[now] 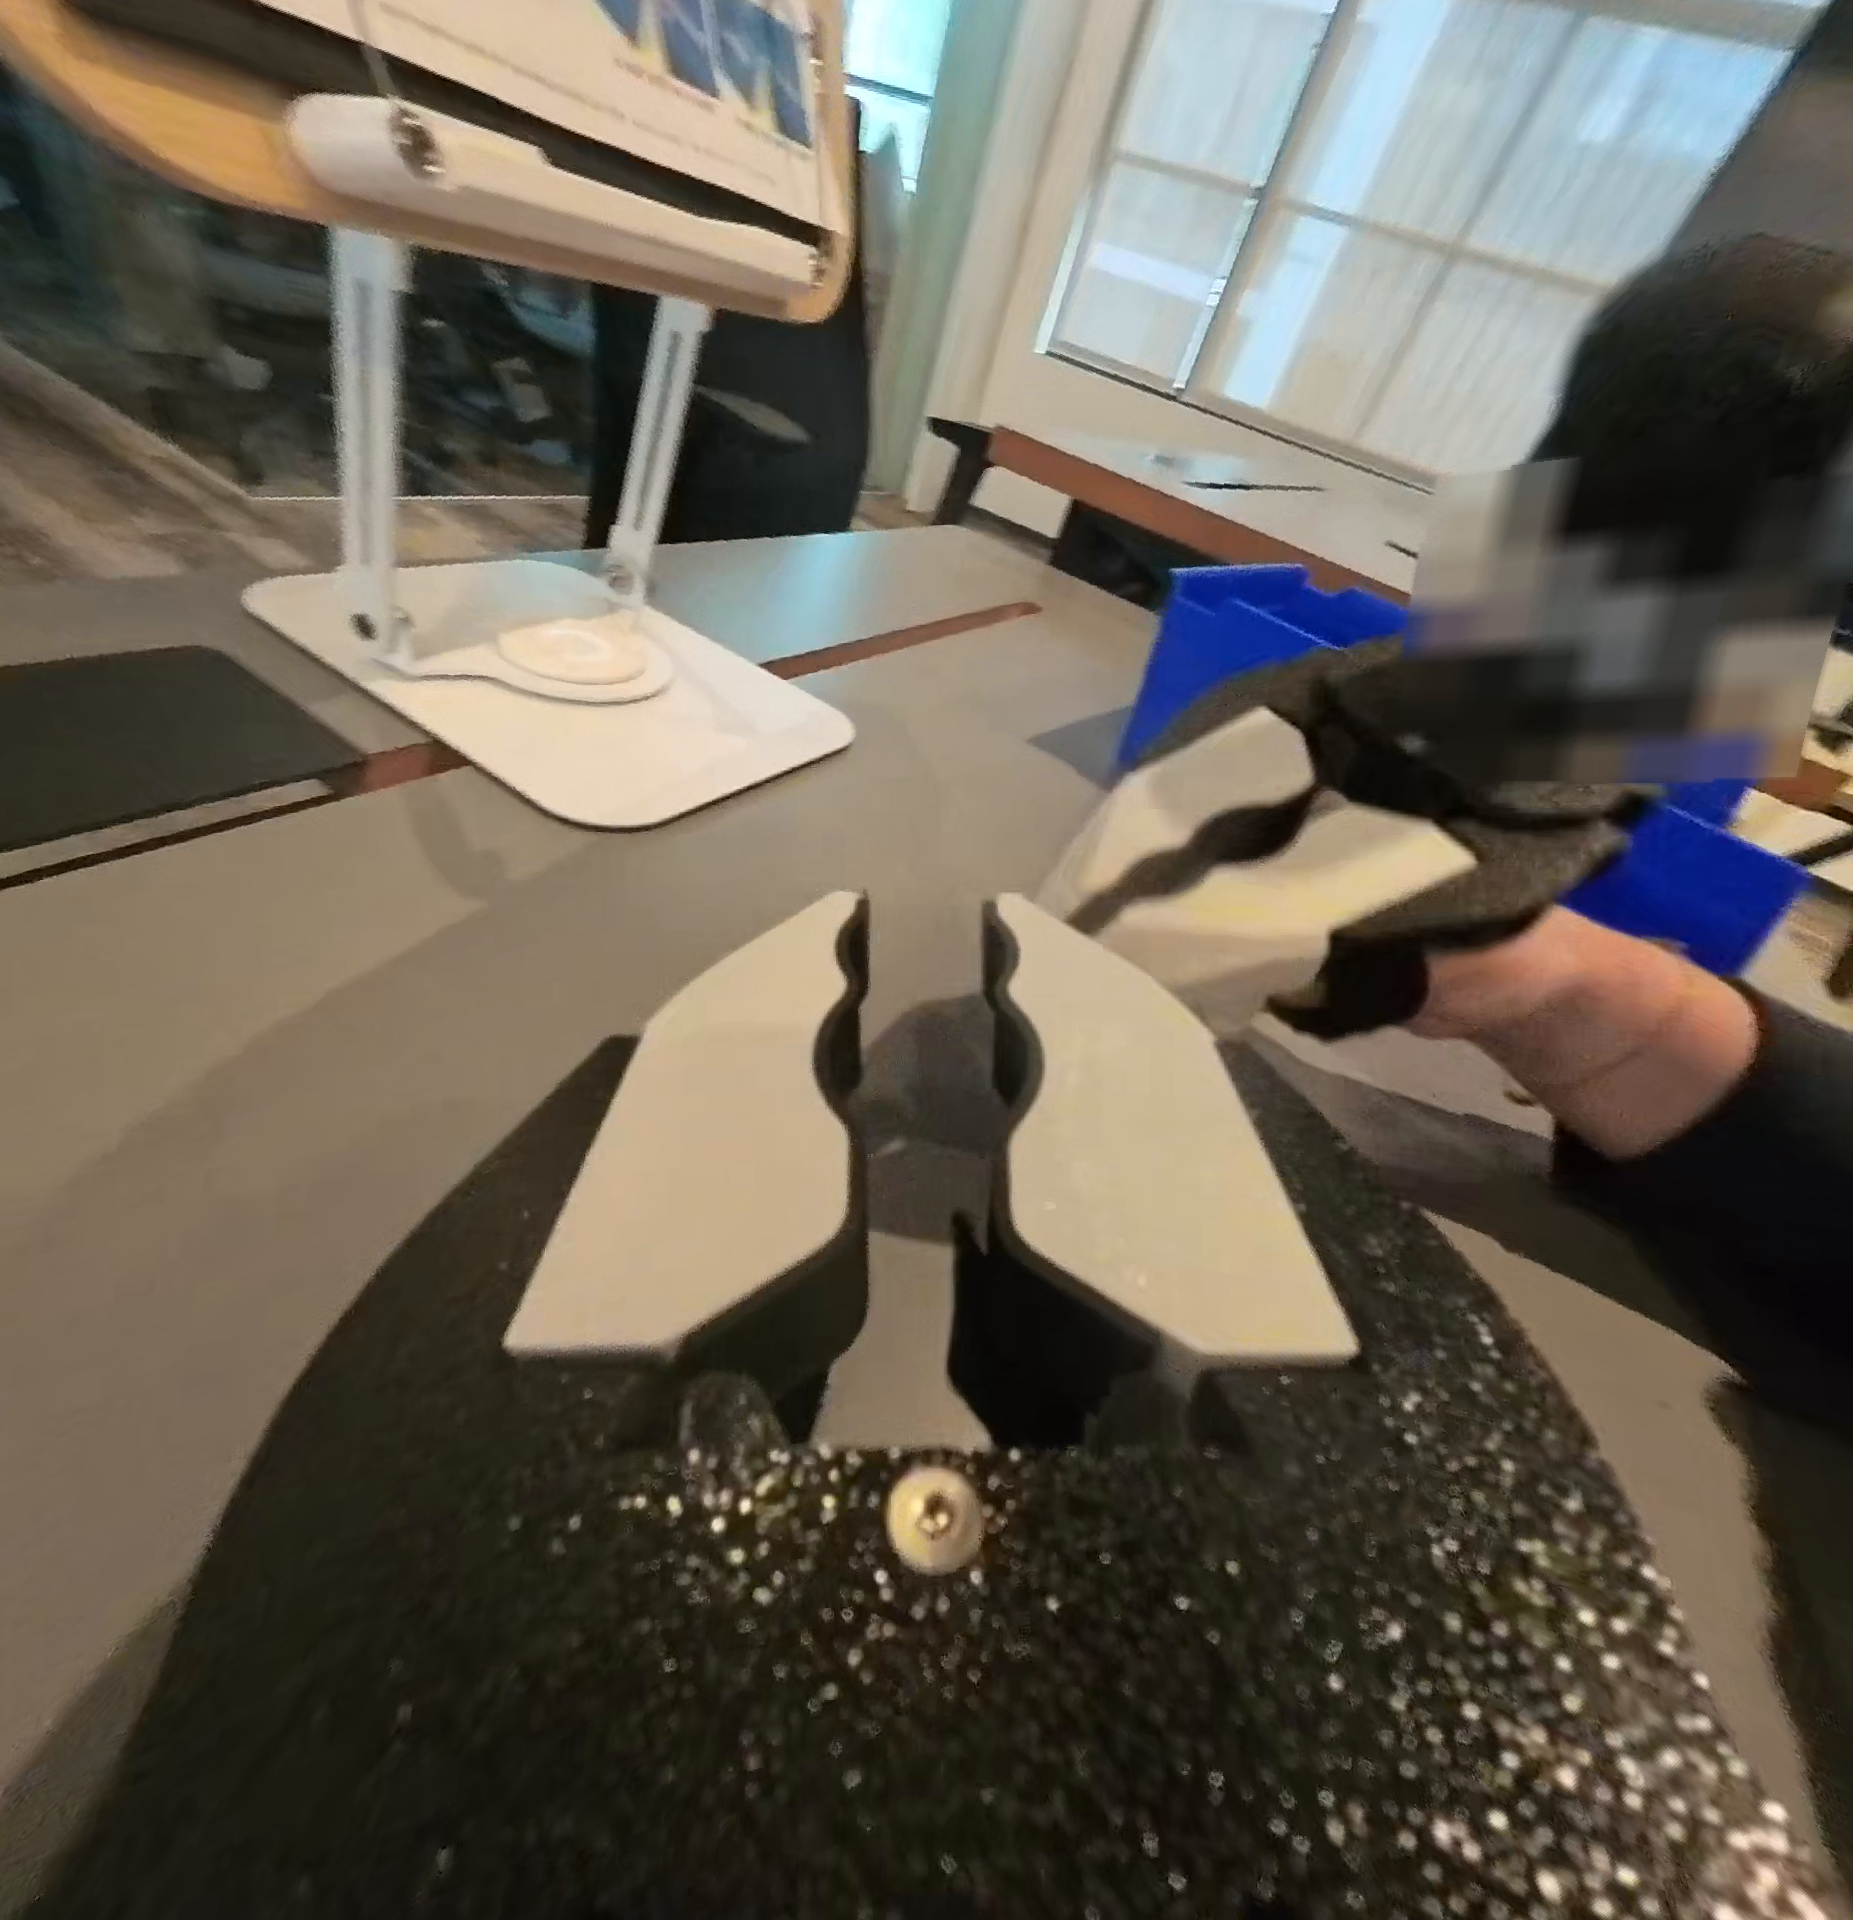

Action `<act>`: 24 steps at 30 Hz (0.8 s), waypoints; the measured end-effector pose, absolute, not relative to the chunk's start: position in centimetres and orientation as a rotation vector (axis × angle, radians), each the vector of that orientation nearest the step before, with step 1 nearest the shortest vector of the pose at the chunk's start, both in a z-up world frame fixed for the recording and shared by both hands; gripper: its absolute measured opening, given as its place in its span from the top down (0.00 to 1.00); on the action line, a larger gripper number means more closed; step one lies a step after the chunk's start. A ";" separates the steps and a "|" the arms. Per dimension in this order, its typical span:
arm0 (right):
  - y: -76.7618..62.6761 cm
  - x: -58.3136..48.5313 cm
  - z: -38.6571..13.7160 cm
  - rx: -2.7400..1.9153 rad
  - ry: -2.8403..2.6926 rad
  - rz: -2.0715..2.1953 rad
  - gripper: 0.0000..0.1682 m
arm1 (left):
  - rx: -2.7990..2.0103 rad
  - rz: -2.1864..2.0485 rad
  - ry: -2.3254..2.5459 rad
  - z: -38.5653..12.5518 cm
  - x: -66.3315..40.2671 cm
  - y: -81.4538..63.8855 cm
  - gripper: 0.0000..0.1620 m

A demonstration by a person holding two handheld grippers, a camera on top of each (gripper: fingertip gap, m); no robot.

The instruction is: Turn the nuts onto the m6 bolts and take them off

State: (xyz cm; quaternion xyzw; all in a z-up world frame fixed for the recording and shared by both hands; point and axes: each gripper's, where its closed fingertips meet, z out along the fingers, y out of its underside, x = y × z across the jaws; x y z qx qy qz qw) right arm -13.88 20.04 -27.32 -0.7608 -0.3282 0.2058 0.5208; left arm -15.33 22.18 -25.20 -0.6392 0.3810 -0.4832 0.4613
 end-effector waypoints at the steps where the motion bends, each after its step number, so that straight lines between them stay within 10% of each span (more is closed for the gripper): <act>1: 20.0 -14.0 -26.2 -1.769 -0.714 0.608 0.97 | -1.572 -1.191 0.967 -25.3 -15.1 21.9 0.83; 3: 19.9 -13.8 -24.6 -1.675 -0.599 0.775 0.97 | -1.581 -1.158 1.048 -26.0 -14.4 21.2 0.64; 7: 19.4 -14.2 -24.0 -1.612 -0.567 0.916 0.96 | -1.579 -1.139 1.249 -27.7 -12.6 18.8 0.58; 17: 18.5 -15.3 -23.4 -1.560 -0.605 1.043 0.97 | -1.491 -1.435 1.209 -25.6 -12.2 16.8 0.93; 24: 19.0 -14.3 -23.9 -1.583 -0.623 0.913 0.96 | -1.555 -1.188 1.246 -27.1 -12.5 18.3 0.94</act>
